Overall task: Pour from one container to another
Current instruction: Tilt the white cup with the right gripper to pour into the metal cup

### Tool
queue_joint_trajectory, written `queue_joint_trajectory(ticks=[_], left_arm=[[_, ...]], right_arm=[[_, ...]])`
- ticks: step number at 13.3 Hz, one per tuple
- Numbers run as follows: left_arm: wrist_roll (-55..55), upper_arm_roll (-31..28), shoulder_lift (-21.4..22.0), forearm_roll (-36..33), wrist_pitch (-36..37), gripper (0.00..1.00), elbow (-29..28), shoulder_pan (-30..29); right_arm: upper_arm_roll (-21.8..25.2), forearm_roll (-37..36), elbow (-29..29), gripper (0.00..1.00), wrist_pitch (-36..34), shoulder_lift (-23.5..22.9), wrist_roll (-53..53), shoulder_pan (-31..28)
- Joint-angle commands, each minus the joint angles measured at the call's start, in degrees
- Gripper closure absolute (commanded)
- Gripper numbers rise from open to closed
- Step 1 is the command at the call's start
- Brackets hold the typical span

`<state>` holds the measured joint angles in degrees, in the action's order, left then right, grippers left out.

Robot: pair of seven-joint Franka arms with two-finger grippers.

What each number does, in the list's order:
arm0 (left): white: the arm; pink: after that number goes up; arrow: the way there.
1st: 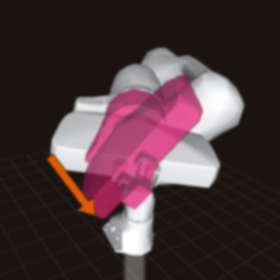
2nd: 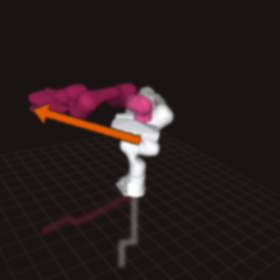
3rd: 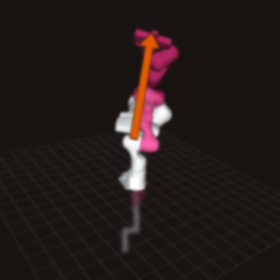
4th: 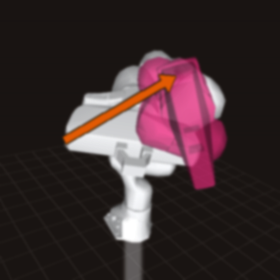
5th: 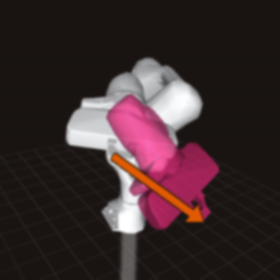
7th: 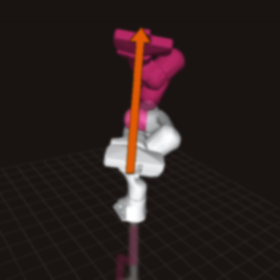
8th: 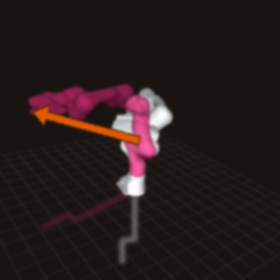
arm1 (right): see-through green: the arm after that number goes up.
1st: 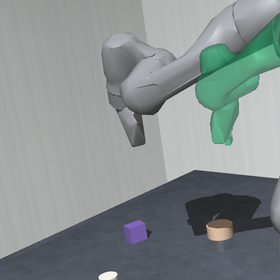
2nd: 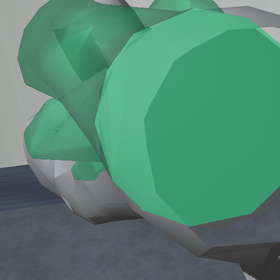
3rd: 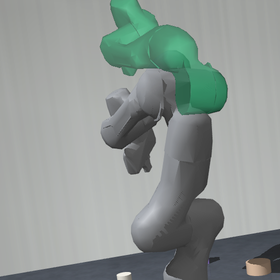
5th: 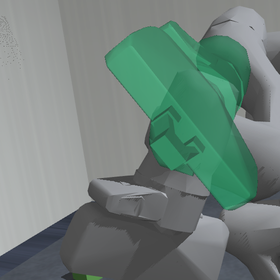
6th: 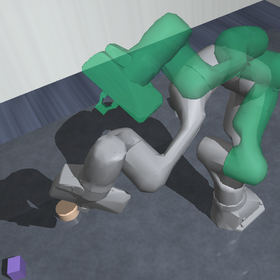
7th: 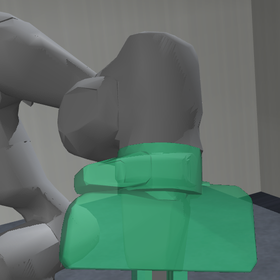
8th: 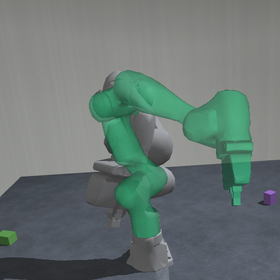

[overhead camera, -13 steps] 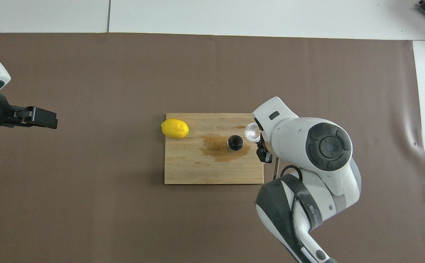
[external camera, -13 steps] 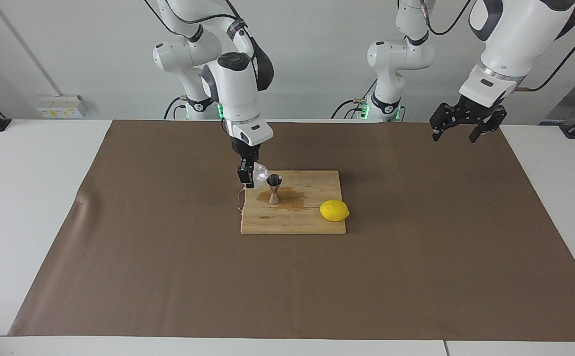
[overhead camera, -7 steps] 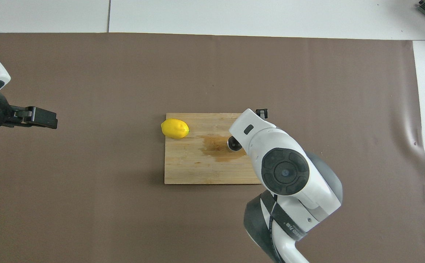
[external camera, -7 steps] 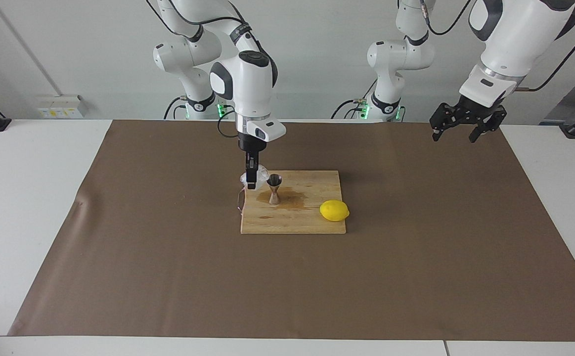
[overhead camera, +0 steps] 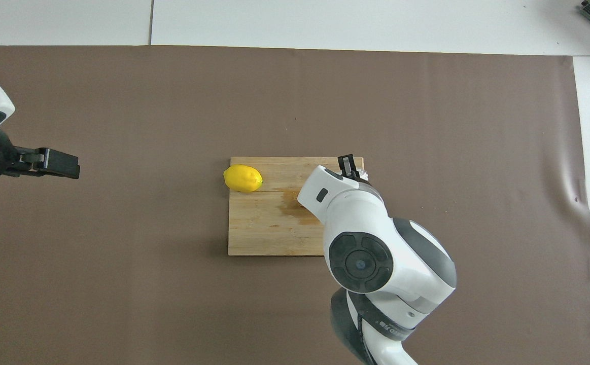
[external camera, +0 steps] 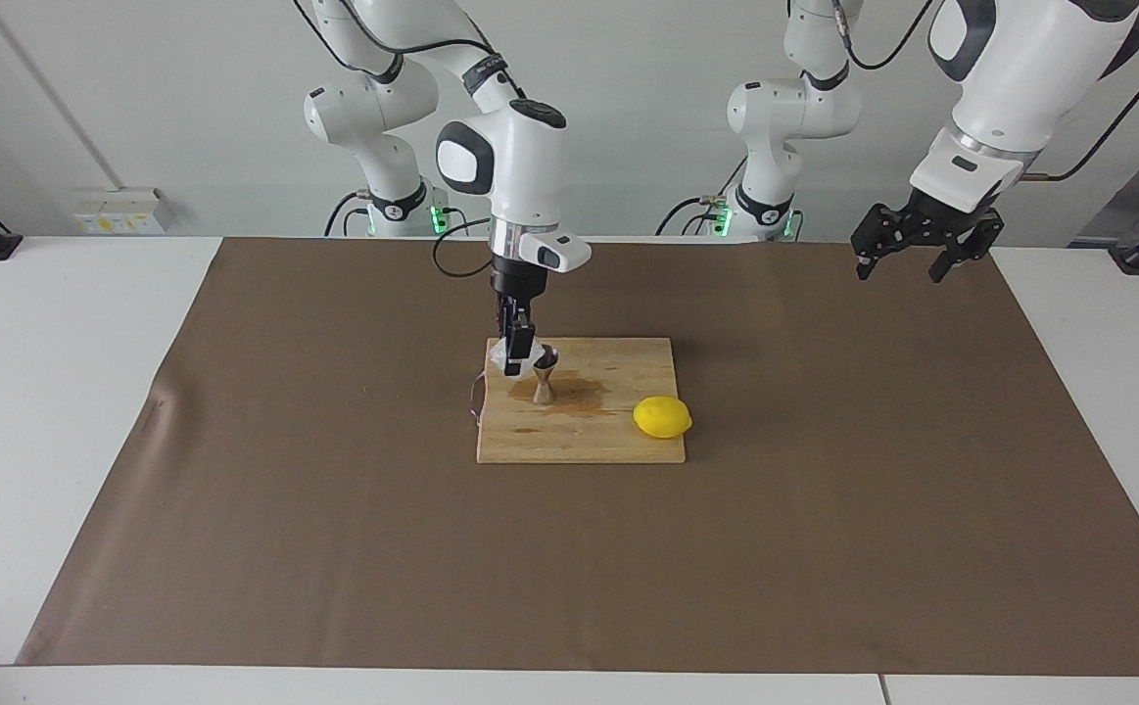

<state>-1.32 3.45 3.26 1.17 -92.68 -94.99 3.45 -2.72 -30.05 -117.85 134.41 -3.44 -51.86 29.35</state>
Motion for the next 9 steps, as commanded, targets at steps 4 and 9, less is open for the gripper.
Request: queue_joint_trajectory(ticks=[4, 9], left_arm=[[0.27, -0.11, 0.96, -0.29, -0.84, 0.00, -1.17, -0.11], [0.27, -0.11, 0.96, -0.29, -0.84, 0.00, -1.17, -0.11]], right_arm=[[-0.18, -8.35, -1.50, 1.00, 1.38, 0.10, 4.57, 1.86], [-0.18, -13.18, -3.26, 1.00, 3.23, 0.80, 5.45, 1.85]])
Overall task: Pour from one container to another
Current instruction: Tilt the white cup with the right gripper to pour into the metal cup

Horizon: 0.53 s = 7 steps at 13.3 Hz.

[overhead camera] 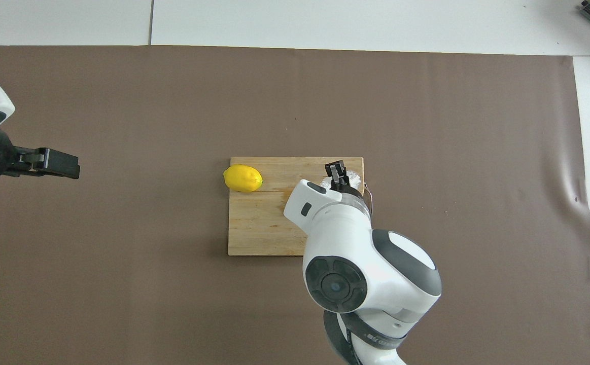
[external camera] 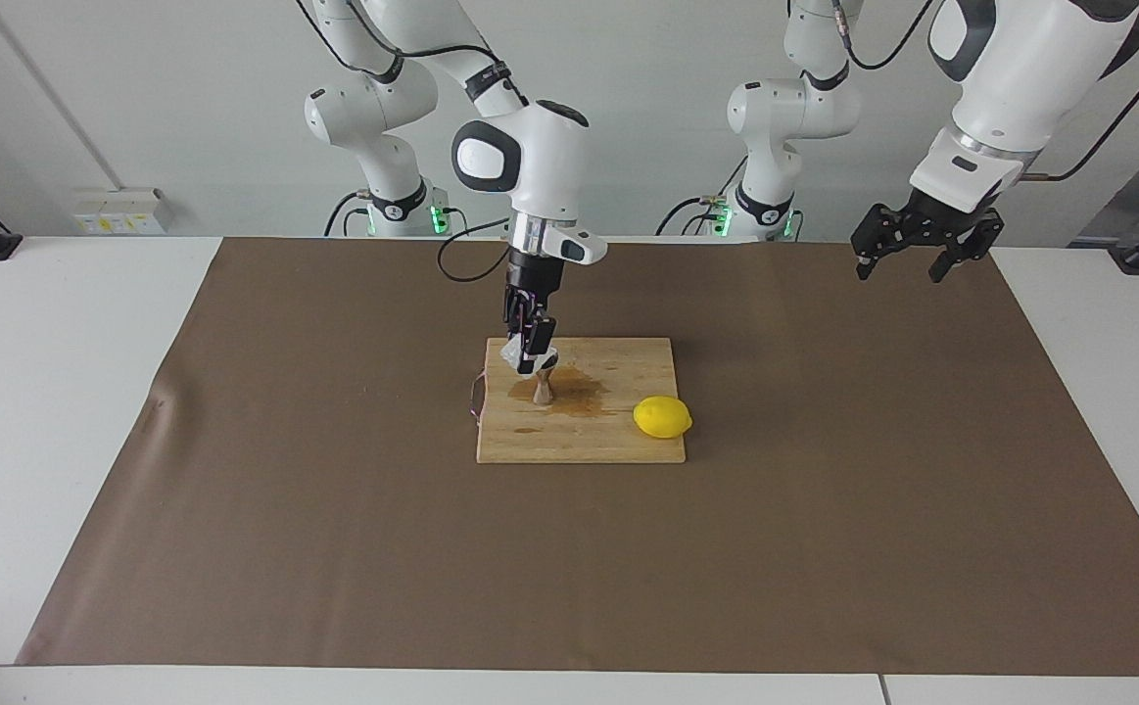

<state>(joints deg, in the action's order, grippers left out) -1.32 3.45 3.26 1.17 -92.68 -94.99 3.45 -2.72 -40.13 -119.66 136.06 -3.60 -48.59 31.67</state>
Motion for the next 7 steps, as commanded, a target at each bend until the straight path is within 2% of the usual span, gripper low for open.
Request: queue_joint_trajectory(ticks=[1, 7], left_arm=[[0.27, -0.11, 0.96, -0.29, -0.84, 0.00, -1.17, -0.11], [0.27, -0.11, 0.96, -0.29, -0.84, 0.00, -1.17, -0.11]], right_arm=[[-0.18, -3.90, -1.81, 1.00, 1.58, 1.05, 2.28, -0.47], [-0.18, -8.82, -2.95, 1.00, 2.72, 1.49, 2.19, -0.73]])
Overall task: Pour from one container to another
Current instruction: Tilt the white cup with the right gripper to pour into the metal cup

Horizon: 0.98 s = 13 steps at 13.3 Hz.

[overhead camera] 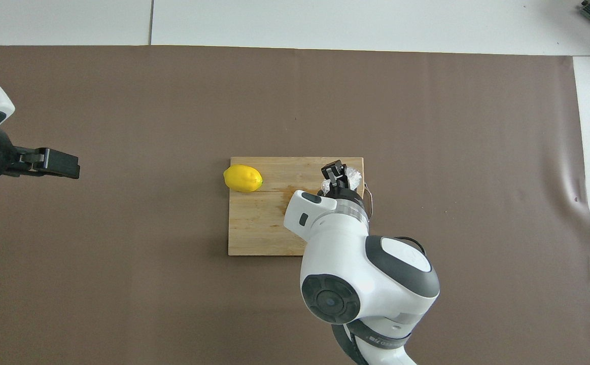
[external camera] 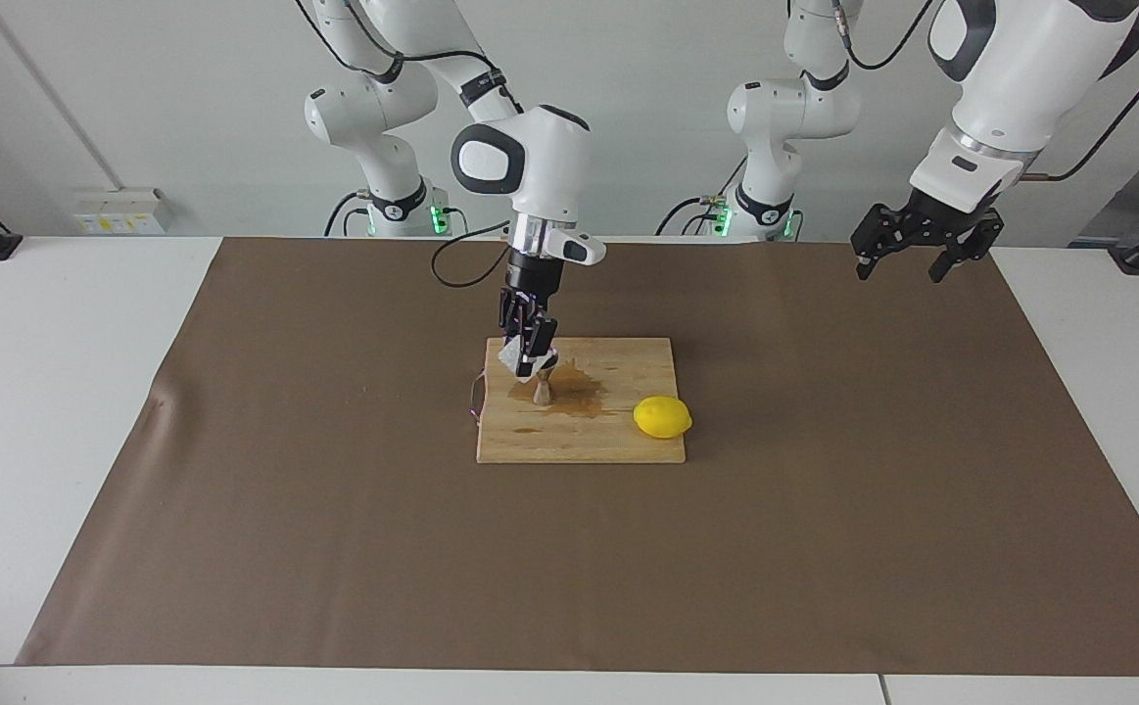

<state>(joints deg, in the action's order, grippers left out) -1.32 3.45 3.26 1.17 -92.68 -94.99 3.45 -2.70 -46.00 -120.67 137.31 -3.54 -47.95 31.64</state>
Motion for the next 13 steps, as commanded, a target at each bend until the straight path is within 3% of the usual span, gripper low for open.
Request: queue_joint_trajectory(ticks=[1, 8, 13], left_arm=[[0.27, -0.11, 0.96, -0.29, -0.84, 0.00, -1.17, -0.11], [0.27, -0.11, 0.96, -0.29, -0.84, 0.00, -1.17, -0.11], [0.27, -0.11, 0.96, -0.29, -0.84, 0.00, -1.17, -0.11]], right_arm=[[-0.20, -3.73, -2.46, 1.00, 1.47, 1.78, 1.55, -0.61], [-0.20, -5.94, -3.26, 1.00, 0.77, 2.40, 1.81, -0.52], [-0.38, -0.16, -2.82, 1.00, -0.55, 4.15, 4.45, -0.43]])
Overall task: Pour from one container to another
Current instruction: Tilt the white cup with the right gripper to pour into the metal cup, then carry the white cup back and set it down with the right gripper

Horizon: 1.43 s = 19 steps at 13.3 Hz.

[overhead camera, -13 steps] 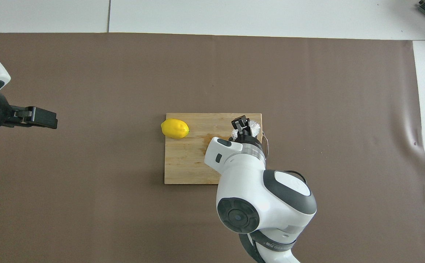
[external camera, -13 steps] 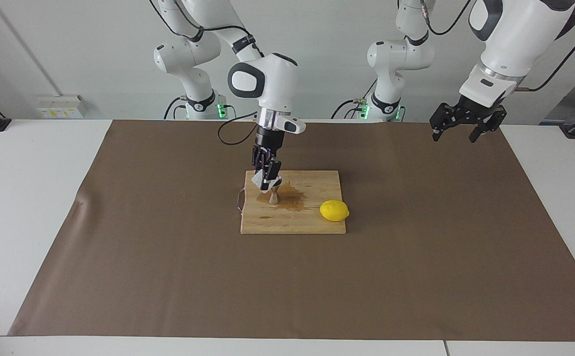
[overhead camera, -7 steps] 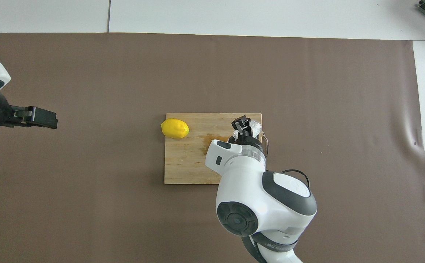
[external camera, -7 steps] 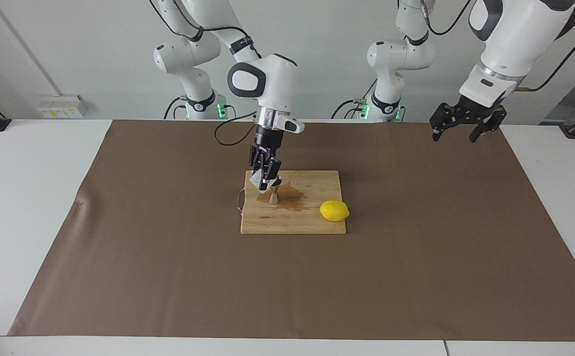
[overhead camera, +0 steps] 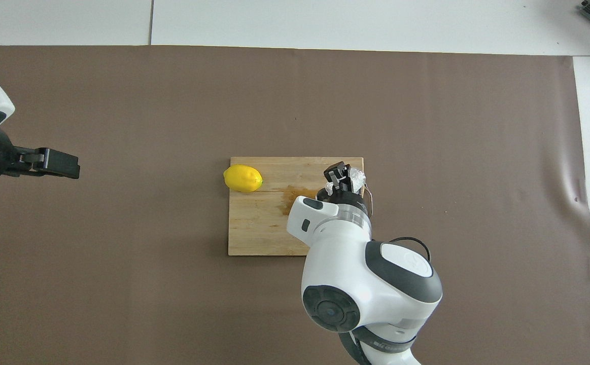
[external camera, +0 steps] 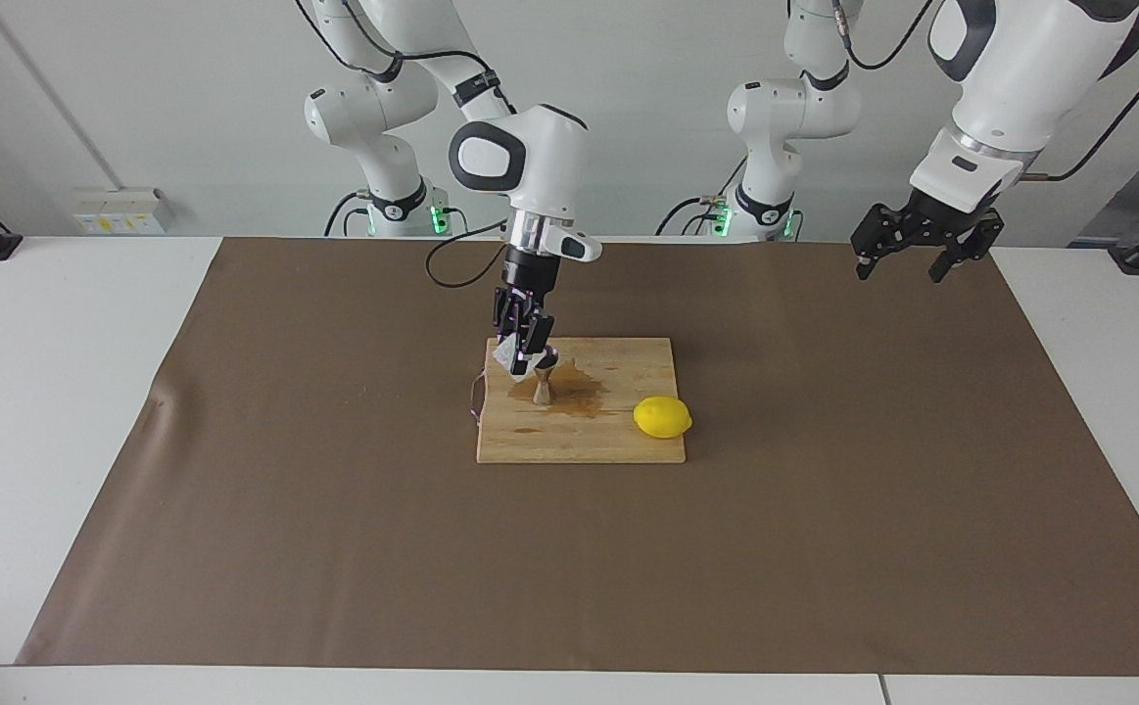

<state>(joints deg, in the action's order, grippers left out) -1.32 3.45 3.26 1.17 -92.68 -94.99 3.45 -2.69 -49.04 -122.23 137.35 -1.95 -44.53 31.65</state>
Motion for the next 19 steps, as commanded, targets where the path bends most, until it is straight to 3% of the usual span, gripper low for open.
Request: queue_joint_trajectory(ticks=[1, 3, 9, 19], left_arm=[[0.27, -0.11, 0.96, -0.29, -0.84, 0.00, -1.16, -0.11], [0.27, -0.11, 0.96, -0.29, -0.84, 0.00, -1.25, -0.11], [0.27, -0.11, 0.96, -0.29, -0.84, 0.00, -1.16, -0.11], [0.27, -0.11, 0.96, -0.29, -0.84, 0.00, -1.16, -0.11]], right_arm=[[-0.38, 4.90, -1.26, 1.00, -0.68, 2.83, 0.85, -0.44], [-0.38, 7.19, -1.34, 1.00, -1.03, 3.70, 0.59, -0.88], [-0.12, 25.46, -1.43, 1.00, -2.70, 4.06, -1.95, -4.82], [-0.03, 63.67, -2.39, 1.00, -2.00, -0.77, -39.89, -23.10]])
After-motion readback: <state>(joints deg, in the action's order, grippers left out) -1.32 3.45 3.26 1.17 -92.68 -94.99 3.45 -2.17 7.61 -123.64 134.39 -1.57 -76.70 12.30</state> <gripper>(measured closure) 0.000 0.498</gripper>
